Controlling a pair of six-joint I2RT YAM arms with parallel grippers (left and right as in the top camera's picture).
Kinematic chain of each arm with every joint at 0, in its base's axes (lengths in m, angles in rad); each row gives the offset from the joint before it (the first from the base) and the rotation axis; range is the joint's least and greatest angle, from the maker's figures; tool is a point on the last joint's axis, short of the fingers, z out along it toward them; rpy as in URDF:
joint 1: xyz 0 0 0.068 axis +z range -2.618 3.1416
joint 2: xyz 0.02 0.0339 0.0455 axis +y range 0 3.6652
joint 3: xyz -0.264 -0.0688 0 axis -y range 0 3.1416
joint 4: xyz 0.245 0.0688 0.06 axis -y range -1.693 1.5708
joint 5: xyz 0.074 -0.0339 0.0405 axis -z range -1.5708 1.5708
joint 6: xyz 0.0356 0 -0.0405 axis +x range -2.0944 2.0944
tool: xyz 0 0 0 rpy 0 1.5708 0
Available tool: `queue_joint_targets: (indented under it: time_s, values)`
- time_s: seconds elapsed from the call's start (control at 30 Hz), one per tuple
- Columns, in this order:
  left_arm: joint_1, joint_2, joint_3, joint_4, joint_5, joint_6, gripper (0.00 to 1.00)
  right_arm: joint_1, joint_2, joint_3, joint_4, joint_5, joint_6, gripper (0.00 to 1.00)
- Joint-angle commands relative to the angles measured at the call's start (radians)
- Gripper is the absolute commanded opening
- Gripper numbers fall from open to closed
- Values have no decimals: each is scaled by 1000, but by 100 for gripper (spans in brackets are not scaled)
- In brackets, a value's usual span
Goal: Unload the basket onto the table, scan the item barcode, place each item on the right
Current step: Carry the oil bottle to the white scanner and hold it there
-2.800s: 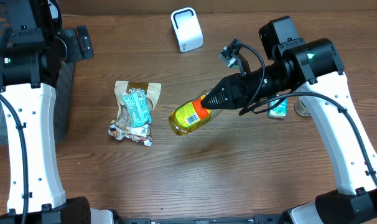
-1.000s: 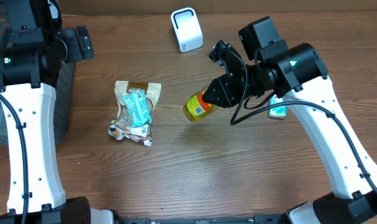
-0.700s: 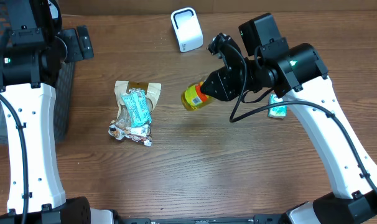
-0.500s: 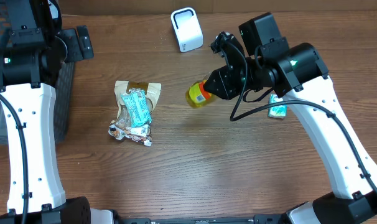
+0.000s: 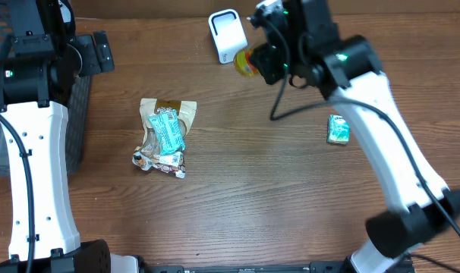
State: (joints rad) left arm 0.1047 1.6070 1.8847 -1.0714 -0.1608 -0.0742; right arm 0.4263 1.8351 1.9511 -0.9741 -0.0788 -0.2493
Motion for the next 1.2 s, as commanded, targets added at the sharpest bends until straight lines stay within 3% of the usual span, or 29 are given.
queue_joint_targets:
  time_s: [0.0, 0.1, 0.53, 0.8, 1.17]
  values:
    - [0, 3, 0, 1, 1, 15, 99, 13, 49, 19, 120, 113, -214, 6]
    - [0, 3, 0, 1, 1, 15, 100, 42, 114, 19, 299, 211, -388, 4]
    - [0, 3, 0, 0, 1, 15, 100, 91, 348, 18, 790, 464, -723, 4]
    - [0, 3, 0, -2, 1, 15, 100, 99, 461, 18, 971, 550, -800, 4]
    - [0, 3, 0, -2, 1, 15, 100, 121, 491, 11, 1012, 576, -764, 4]
